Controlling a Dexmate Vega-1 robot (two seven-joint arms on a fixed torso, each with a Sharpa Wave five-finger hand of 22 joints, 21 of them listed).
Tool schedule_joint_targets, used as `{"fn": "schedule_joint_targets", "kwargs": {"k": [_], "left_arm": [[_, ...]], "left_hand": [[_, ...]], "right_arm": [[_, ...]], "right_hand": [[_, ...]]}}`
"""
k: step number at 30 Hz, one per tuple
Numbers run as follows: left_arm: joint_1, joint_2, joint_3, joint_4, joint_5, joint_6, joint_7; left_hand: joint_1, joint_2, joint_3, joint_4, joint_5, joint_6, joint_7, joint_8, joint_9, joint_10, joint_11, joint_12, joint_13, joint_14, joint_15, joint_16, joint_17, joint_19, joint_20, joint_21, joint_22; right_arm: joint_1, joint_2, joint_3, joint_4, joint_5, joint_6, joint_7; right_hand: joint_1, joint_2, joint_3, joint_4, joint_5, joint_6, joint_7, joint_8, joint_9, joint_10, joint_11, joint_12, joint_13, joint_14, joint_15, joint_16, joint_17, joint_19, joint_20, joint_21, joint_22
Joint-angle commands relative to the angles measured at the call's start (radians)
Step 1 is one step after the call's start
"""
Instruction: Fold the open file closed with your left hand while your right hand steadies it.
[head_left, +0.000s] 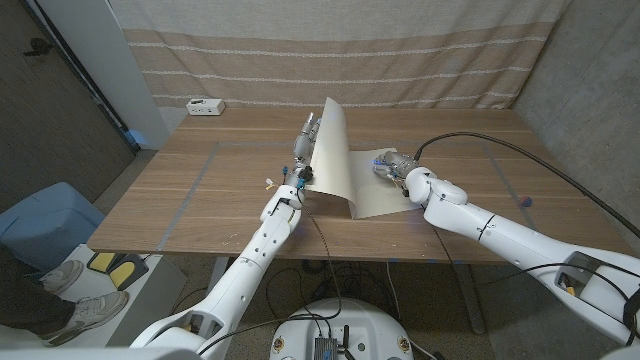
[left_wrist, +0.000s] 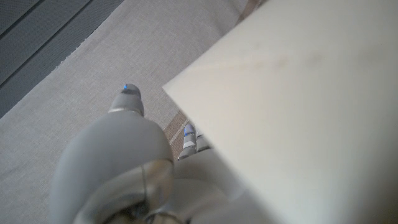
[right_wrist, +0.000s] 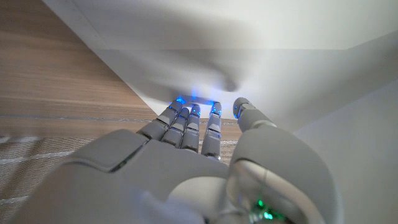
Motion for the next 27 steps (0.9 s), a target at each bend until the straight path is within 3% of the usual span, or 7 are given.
{"fn": "schedule_joint_targets", "kwargs": {"k": [1, 7, 9, 12, 16, 19, 27], "left_arm": [[0.074, 0.124, 0.039, -0.154, 0.173, -0.078, 0.179], [0.086, 0.136, 0.039, -0.148, 0.179, -0.134, 0.151], [0.081, 0.158, 0.040, -0.145, 0.175, -0.126, 0.124], [0.070, 0.212, 0.044, -0.150, 0.165, -0.088, 0.067], [0.055, 0.304, 0.053, -0.179, 0.176, -0.017, 0.018], [0.060, 0.345, 0.051, -0.206, 0.168, 0.020, 0.009], [0.073, 0.438, 0.042, -0.250, 0.118, 0.120, -0.040]], "left_hand": [[-0.117, 0.037, -0.019, 0.062, -0.005, 0.084, 0.018, 0.019, 0.007, 0.032, 0.008, 0.021, 0.012, -0.021, 0.010, -0.005, 0.022, -0.028, 0.054, 0.000, 0.012], [-0.214, 0.074, -0.027, 0.107, 0.007, 0.198, 0.066, 0.044, 0.009, 0.114, 0.067, 0.039, 0.010, -0.010, 0.077, -0.001, 0.009, 0.027, 0.087, 0.026, 0.007], [-0.216, 0.105, 0.000, 0.104, 0.023, 0.253, 0.091, 0.060, 0.010, 0.165, 0.092, 0.042, 0.006, 0.013, 0.094, 0.005, -0.003, 0.065, 0.093, 0.038, -0.002], [-0.212, 0.105, 0.044, 0.087, 0.042, 0.342, 0.117, 0.079, 0.010, 0.289, 0.092, 0.060, -0.003, 0.091, 0.092, 0.023, -0.021, 0.132, 0.086, 0.057, -0.020], [-0.223, 0.046, 0.032, 0.066, 0.033, 0.284, 0.089, 0.043, 0.007, 0.273, 0.093, 0.034, -0.009, 0.099, 0.090, 0.013, -0.029, 0.157, 0.092, 0.057, -0.030], [-0.235, 0.027, 0.023, 0.063, 0.024, 0.307, 0.099, 0.045, 0.006, 0.280, 0.105, 0.029, -0.011, 0.105, 0.102, 0.010, -0.031, 0.168, 0.094, 0.057, -0.033], [-0.279, 0.077, 0.037, 0.088, 0.018, 0.321, 0.144, 0.029, 0.003, 0.280, 0.165, 0.005, -0.019, 0.089, 0.152, -0.003, -0.028, 0.174, 0.116, 0.047, -0.037]], "right_arm": [[0.006, 0.002, -0.001, 0.001, -0.007, -0.007, 0.007], [0.022, 0.011, -0.010, 0.014, -0.016, -0.009, 0.016], [0.028, 0.015, -0.013, 0.021, -0.018, -0.008, 0.021], [0.039, 0.022, -0.018, 0.034, -0.021, -0.007, 0.025], [0.049, 0.030, -0.022, 0.050, -0.023, -0.005, 0.027], [0.059, 0.038, -0.026, 0.065, -0.023, -0.002, 0.032], [0.084, 0.051, -0.039, 0.093, -0.029, 0.008, 0.045]], "right_hand": [[0.003, -0.009, -0.002, 0.001, 0.000, 0.005, 0.000, 0.001, 0.002, 0.010, 0.006, 0.002, 0.002, 0.011, -0.012, 0.007, 0.001, 0.041, 0.028, 0.003, 0.006], [0.004, -0.009, -0.002, 0.002, 0.000, 0.006, -0.001, 0.001, 0.002, 0.011, 0.001, 0.002, 0.002, 0.012, -0.012, 0.007, 0.002, 0.041, 0.028, 0.002, 0.006], [0.004, -0.009, -0.003, 0.002, 0.000, 0.006, -0.001, 0.001, 0.002, 0.012, 0.003, 0.002, 0.002, 0.012, -0.013, 0.007, 0.002, 0.042, 0.027, 0.002, 0.006], [0.004, -0.009, -0.003, 0.002, 0.000, 0.007, -0.001, 0.001, 0.002, 0.012, 0.001, 0.002, 0.002, 0.012, -0.014, 0.007, 0.002, 0.043, 0.026, 0.001, 0.006], [0.004, -0.008, -0.003, 0.003, 0.000, 0.008, -0.001, 0.001, 0.002, 0.013, 0.003, 0.002, 0.002, 0.012, -0.013, 0.008, 0.002, 0.044, 0.027, 0.000, 0.006], [0.004, -0.008, -0.003, 0.003, 0.000, 0.008, -0.002, 0.001, 0.002, 0.013, 0.003, 0.002, 0.002, 0.013, -0.013, 0.008, 0.002, 0.044, 0.027, 0.000, 0.006], [0.004, -0.008, -0.004, 0.004, 0.000, 0.008, -0.001, 0.000, 0.002, 0.012, 0.003, 0.001, 0.002, 0.012, -0.013, 0.007, 0.002, 0.045, 0.026, -0.002, 0.006]]}}
